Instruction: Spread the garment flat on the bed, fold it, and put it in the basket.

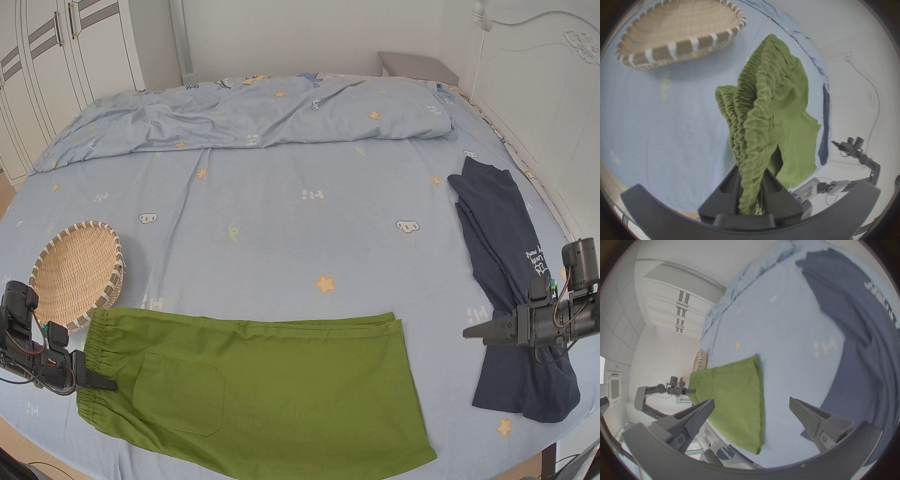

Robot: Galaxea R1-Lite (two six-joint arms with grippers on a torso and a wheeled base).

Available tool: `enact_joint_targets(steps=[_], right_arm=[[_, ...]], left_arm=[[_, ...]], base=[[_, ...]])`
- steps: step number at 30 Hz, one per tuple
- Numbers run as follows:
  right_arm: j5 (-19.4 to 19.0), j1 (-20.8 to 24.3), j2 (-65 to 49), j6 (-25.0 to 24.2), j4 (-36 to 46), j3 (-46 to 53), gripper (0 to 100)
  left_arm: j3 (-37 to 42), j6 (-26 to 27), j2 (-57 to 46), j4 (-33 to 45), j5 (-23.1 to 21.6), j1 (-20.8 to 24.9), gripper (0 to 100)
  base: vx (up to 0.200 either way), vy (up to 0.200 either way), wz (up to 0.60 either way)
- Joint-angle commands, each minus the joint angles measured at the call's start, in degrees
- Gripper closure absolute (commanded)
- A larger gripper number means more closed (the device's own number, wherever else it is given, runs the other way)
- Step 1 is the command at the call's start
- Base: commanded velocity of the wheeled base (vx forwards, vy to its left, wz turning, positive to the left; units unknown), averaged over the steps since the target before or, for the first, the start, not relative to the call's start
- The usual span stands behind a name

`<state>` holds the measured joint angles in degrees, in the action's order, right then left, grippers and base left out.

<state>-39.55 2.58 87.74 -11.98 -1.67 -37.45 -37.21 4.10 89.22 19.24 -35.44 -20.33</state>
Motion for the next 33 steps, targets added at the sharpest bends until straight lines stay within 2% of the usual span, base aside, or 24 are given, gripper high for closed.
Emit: enact_joint_targets(steps=[1, 3, 4, 8, 12, 13, 14, 15, 18, 19, 20, 21, 22, 26, 29, 33], right_arm=[[4.8, 4.1, -5.7, -1.0, 3.0, -6.4, 0], [6.0, 4.9, -5.6, -1.1, 3.3, -7.0, 0], [7.4, 5.8, -5.4, -1.0, 3.3, -7.3, 0], [7.7, 7.2, -5.4, -0.8, 3.5, -6.8, 0], [7.8, 7.3, -5.5, -0.9, 3.6, -6.8, 0], [7.9, 7.2, -5.4, -0.9, 3.7, -7.2, 0], [7.9, 7.2, -5.4, -0.9, 3.7, -7.2, 0], [7.9, 7.1, -5.4, -0.9, 3.7, -7.5, 0], [7.8, 7.1, -5.4, -0.9, 3.8, -7.5, 0], [7.9, 7.2, -5.4, -0.9, 3.8, -7.4, 0], [7.9, 7.2, -5.4, -0.9, 3.8, -7.4, 0], [7.9, 7.3, -5.3, -0.9, 3.8, -7.3, 0], [7.9, 7.3, -5.3, -0.9, 4.0, -7.4, 0], [7.8, 6.9, -4.2, -0.9, 4.5, -7.7, 0], [7.8, 6.8, -3.0, -0.9, 4.5, -7.8, 0], [7.8, 6.9, -3.0, -1.0, 4.5, -7.7, 0]], left_arm=[[-3.8, 0.1, -5.4, 3.3, 4.5, -2.1, 100], [-4.6, 0.2, -5.5, 4.2, 5.6, -2.1, 100], [-7.5, 0.1, -5.7, 6.6, 8.4, -1.7, 100], [-12.9, -0.5, -6.9, 12.5, 11.3, 1.0, 100], [-17.7, -4.4, -7.7, 17.3, 12.7, 7.4, 100], [-19.1, -6.9, -7.9, 18.1, 13.6, 10.6, 100], [-19.1, -6.9, -7.9, 18.1, 13.6, 10.6, 100], [-20.5, -9.9, -7.9, 18.6, 16.3, 15.1, 100], [-21.6, -13.1, -7.9, 18.6, 21.1, 21.6, 100], [-22.6, -14.7, -7.8, 18.6, 23.7, 25.1, 100], [-22.6, -14.7, -7.8, 18.6, 23.7, 25.1, 100], [-24.1, -16.8, -7.7, 18.6, 26.1, 29.7, 100], [-25.0, -18.1, -7.7, 18.7, 26.8, 32.1, 100], [-28.4, -23.2, -7.6, 19.4, 27.1, 40.8, 100], [-29.2, -24.2, -7.5, 19.3, 27.3, 46.0, 100], [-30.6, -24.3, -7.0, 18.7, 27.3, 49.0, 100]], base=[[0.000, 0.000, 0.00], [0.000, 0.000, 0.00], [0.000, 0.000, 0.00], [0.000, 0.000, 0.00], [0.000, 0.000, 0.00], [0.000, 0.000, 0.00], [0.000, 0.000, 0.00], [0.000, 0.000, 0.00], [0.000, 0.000, 0.00], [0.000, 0.000, 0.00], [0.000, 0.000, 0.00], [0.000, 0.000, 0.00], [0.000, 0.000, 0.00], [0.000, 0.000, 0.00], [0.000, 0.000, 0.00], [0.000, 0.000, 0.00]])
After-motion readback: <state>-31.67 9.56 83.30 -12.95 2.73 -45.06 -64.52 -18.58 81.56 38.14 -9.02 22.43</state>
